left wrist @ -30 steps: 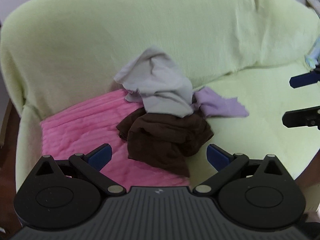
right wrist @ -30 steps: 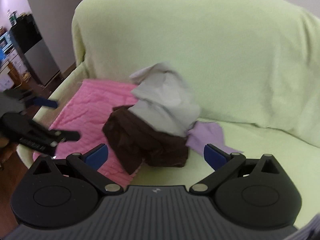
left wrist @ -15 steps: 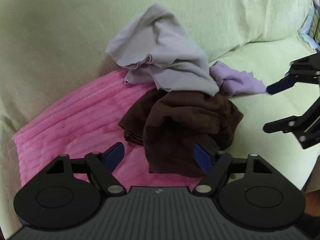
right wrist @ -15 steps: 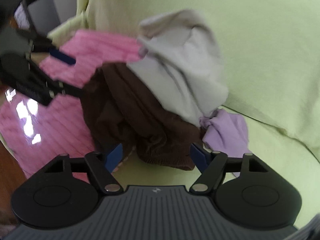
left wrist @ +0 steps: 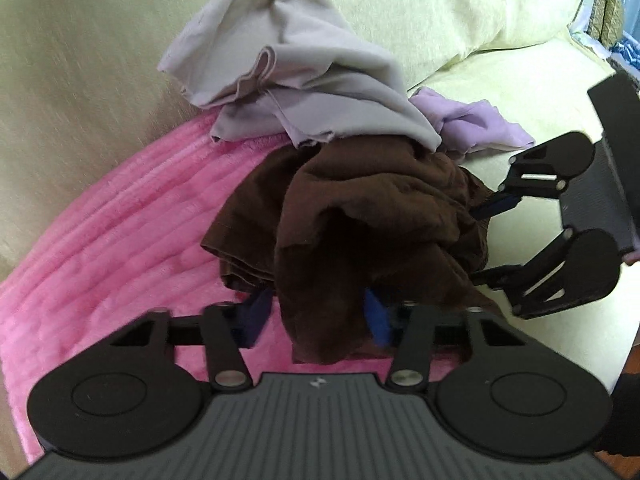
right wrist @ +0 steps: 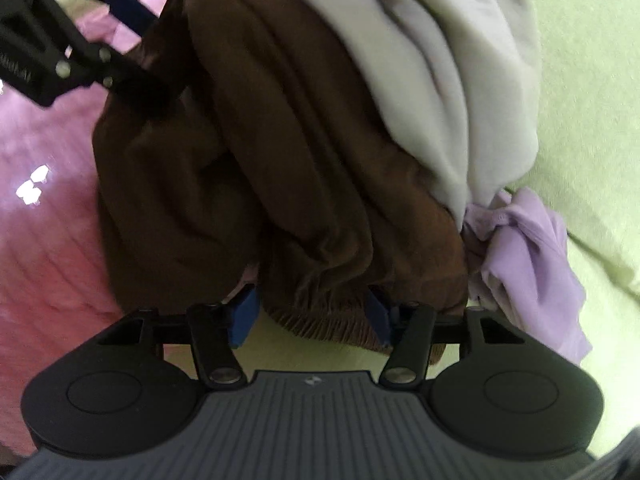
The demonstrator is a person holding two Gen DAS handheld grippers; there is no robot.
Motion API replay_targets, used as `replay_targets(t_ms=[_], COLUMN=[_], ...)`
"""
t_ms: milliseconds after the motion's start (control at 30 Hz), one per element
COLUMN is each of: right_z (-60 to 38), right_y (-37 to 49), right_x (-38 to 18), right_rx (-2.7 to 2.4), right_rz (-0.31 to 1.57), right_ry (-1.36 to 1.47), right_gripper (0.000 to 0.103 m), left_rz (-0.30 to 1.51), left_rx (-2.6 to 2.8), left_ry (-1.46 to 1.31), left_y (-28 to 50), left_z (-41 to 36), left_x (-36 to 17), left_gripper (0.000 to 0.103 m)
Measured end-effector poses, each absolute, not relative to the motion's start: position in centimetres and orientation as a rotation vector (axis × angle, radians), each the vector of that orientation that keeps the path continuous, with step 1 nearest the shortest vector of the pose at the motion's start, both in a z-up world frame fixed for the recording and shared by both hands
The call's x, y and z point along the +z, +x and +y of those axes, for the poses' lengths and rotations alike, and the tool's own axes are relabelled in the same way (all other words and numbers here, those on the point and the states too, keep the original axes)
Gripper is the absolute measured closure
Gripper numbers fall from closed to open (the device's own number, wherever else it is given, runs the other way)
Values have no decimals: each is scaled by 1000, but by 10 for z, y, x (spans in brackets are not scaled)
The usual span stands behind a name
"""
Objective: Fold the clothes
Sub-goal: 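Grasp the brown shorts with the left gripper while the right gripper grasps another edge, then lift the brown shorts with both grippers and carry them onto the bare sofa seat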
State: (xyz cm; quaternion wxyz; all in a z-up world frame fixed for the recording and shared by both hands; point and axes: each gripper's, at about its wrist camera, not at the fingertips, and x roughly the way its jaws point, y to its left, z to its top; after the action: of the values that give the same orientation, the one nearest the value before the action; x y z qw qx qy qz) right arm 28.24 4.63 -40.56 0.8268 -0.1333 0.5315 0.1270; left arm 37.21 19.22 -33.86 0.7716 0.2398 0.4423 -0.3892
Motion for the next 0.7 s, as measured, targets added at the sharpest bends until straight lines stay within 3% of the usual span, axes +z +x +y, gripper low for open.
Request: replay_targets(t_ms=[33, 67, 100, 267, 700], right_z=[49, 52, 54, 50, 14], right_y=[282, 282, 282, 274, 180], right_x=[-408, -410, -412, -381, -212], right_rx=[275, 280, 284, 280, 143], right_rz=[1129, 1128, 1128, 1149, 1159], right_ry=[-298, -313, -328, -321, -242], right_gripper=[67, 84, 87, 91, 93], left_rz=[965, 967, 965, 963, 875], left_rx=[-853, -863, -868, -884, -1040], left_ry=[519, 526, 534, 539, 600], left_y=[372, 371, 368, 358, 287], left_z=[191, 189, 188, 186, 145], left_x=[-339, -336, -333, -306, -190], left_gripper=[97, 97, 98, 99, 100])
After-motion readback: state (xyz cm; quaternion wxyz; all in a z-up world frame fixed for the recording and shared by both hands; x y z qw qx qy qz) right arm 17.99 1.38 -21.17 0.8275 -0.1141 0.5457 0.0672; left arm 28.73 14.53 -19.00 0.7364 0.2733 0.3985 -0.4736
